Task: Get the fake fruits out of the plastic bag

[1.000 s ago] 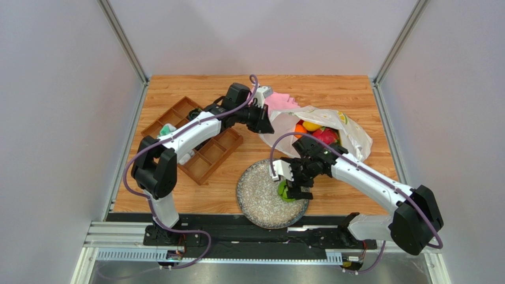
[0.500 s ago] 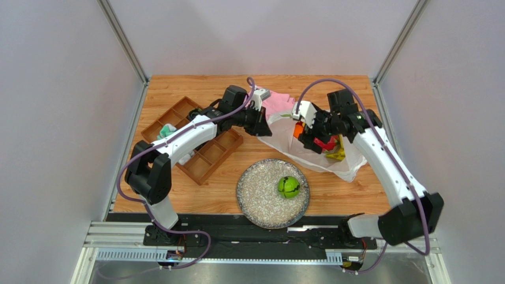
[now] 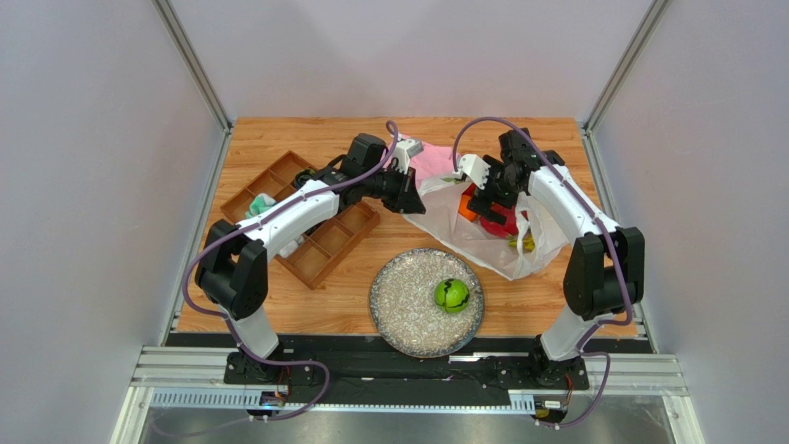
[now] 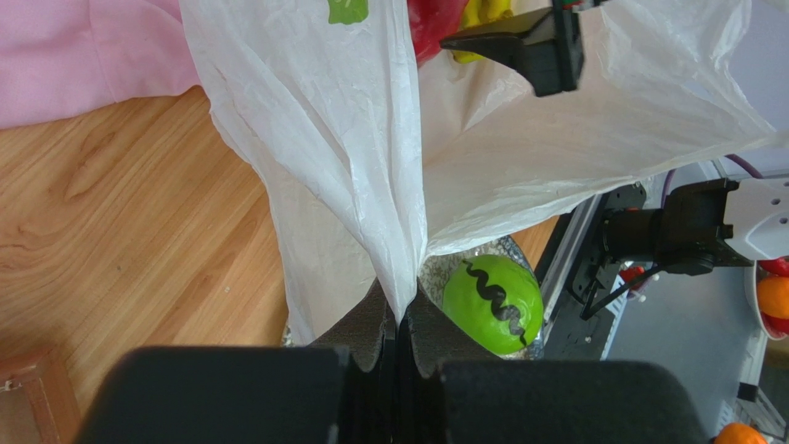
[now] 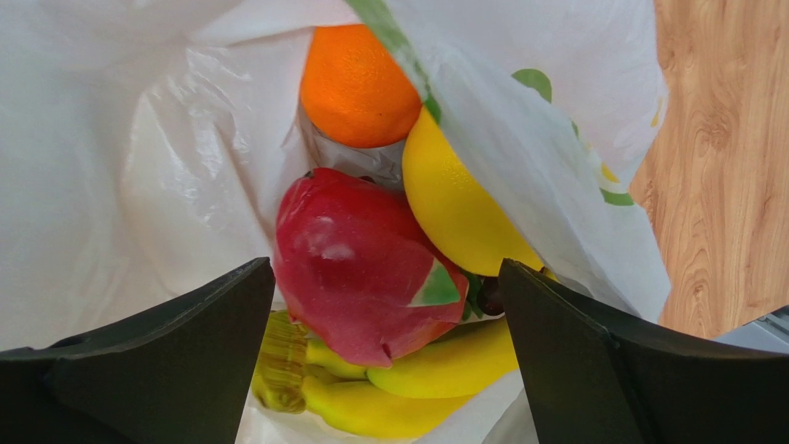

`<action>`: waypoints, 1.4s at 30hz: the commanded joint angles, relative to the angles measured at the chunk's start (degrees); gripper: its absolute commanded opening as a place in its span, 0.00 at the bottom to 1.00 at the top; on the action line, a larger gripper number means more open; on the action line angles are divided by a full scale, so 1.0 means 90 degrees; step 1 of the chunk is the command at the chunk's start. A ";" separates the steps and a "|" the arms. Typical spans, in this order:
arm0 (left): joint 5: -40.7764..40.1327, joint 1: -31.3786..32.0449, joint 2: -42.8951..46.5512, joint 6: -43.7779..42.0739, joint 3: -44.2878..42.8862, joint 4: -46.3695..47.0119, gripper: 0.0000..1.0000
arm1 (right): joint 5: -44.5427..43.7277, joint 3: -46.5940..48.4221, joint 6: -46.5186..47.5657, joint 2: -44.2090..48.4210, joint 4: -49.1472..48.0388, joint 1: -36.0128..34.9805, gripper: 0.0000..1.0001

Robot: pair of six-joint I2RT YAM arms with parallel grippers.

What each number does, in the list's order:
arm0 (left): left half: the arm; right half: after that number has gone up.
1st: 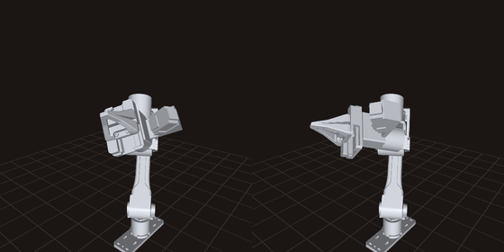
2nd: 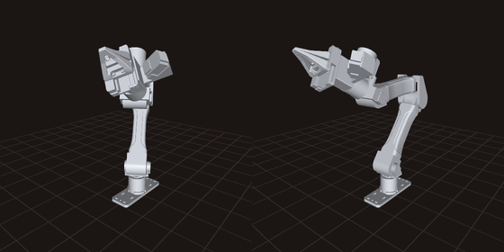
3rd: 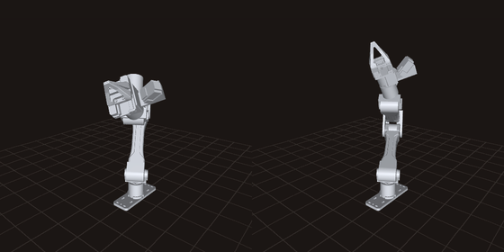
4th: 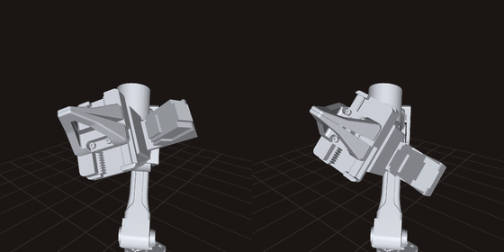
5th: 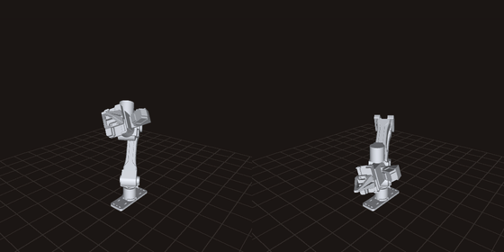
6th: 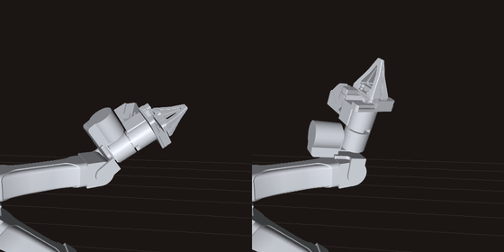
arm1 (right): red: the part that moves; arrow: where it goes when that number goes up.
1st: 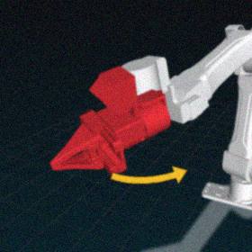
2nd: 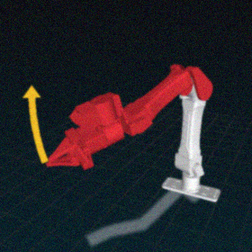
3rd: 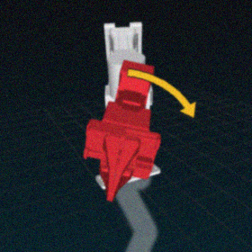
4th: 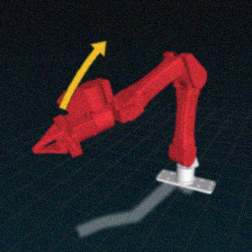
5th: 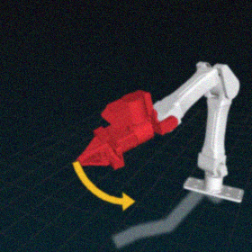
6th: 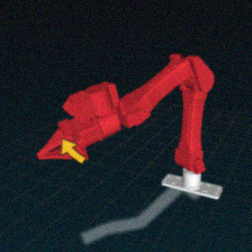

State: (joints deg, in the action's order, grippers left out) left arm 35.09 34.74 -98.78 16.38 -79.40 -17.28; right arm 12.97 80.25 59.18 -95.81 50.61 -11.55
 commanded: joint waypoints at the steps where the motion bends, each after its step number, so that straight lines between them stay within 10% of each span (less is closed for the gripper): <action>1: 0.0144 -0.0003 0.0243 -0.0013 0.0062 0.0142 0.00 | -0.0571 0.0244 0.0514 -0.0408 -0.0009 0.0131 1.00; 20: 0.0154 0.0007 0.0214 0.0006 0.0081 0.0181 0.00 | -0.1392 -0.0215 0.0788 -0.1327 0.0246 0.0248 0.99; 23: 0.0144 0.0007 0.0204 0.0016 0.0062 0.0191 0.00 | -0.1276 -0.0060 0.0622 -0.1142 0.0109 0.0258 0.71; 42: 0.0242 0.0056 -0.0352 0.0514 -0.0592 0.0474 0.00 | 0.2747 0.2440 -0.2609 0.1122 0.1906 0.0151 0.60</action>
State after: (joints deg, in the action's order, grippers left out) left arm 35.99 34.87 -101.49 19.90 -81.91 -14.94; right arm 27.59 98.41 45.98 -91.68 67.29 -9.32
